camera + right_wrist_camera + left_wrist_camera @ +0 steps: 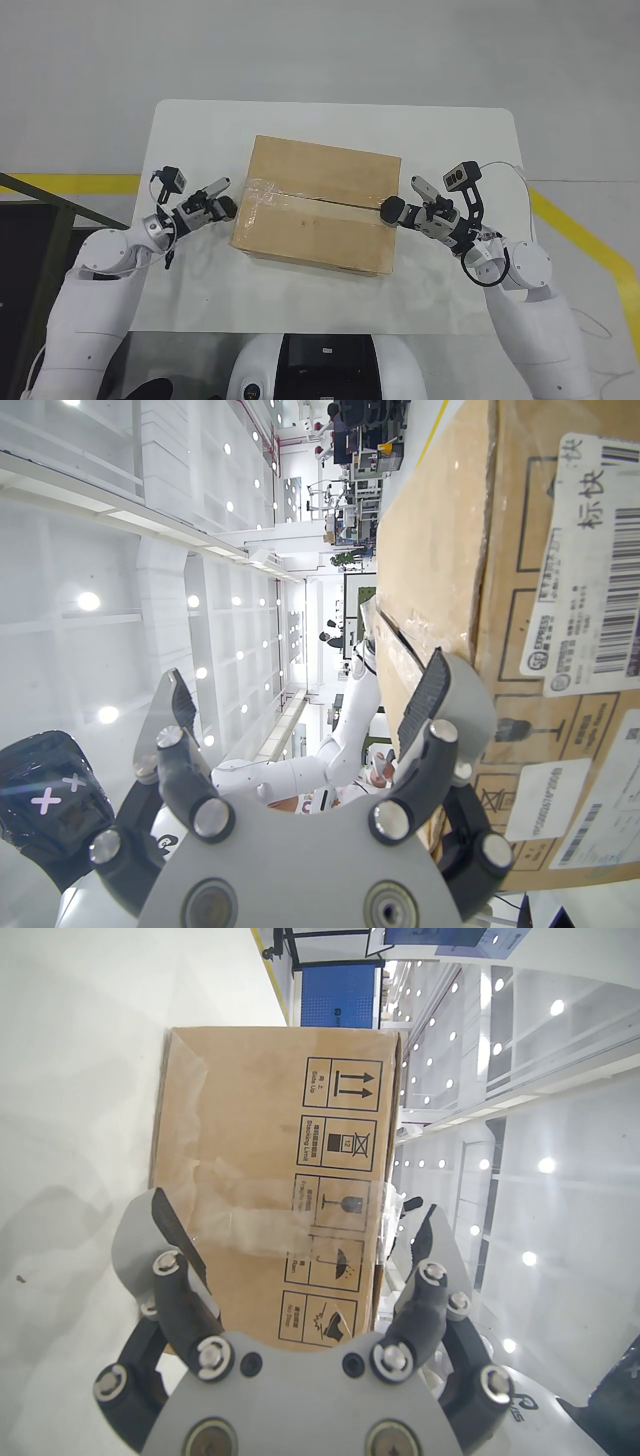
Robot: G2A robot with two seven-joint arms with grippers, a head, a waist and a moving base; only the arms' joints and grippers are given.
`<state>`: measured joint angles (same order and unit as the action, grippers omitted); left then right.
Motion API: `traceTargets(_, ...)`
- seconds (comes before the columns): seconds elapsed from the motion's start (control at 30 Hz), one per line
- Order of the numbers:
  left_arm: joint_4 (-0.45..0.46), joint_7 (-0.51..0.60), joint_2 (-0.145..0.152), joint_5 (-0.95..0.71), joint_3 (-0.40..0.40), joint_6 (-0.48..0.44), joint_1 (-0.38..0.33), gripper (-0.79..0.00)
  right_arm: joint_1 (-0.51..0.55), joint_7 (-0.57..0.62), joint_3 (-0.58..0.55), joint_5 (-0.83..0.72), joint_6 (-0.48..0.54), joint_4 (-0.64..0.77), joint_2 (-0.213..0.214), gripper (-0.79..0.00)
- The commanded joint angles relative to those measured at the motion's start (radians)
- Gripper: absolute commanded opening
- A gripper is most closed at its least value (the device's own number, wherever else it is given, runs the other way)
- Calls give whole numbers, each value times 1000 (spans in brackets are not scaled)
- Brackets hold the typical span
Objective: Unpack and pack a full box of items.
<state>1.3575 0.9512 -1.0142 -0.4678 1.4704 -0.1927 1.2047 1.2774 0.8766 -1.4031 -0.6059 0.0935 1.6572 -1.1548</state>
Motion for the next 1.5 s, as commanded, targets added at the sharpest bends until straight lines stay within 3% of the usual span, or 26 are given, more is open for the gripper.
traceTargets(0.0,-2,-14,-4,-36,-8,-5,0,0,0,0,0,0,0,0,0,0)
traceTargets(0.4,-33,-36,-29,-211,-59,12,-54,0,0,0,0,0,0,0,0,0)
traceTargets(0.9,70,58,-33,-342,-22,38,-120,0,0,0,0,0,0,0,0,0)
traceTargets(1.17,74,105,-55,-370,-122,28,-239,0,0,0,0,0,0,0,0,0)
traceTargets(1.47,81,152,-107,-437,-319,2,-372,0,0,0,0,0,0,0,0,0)
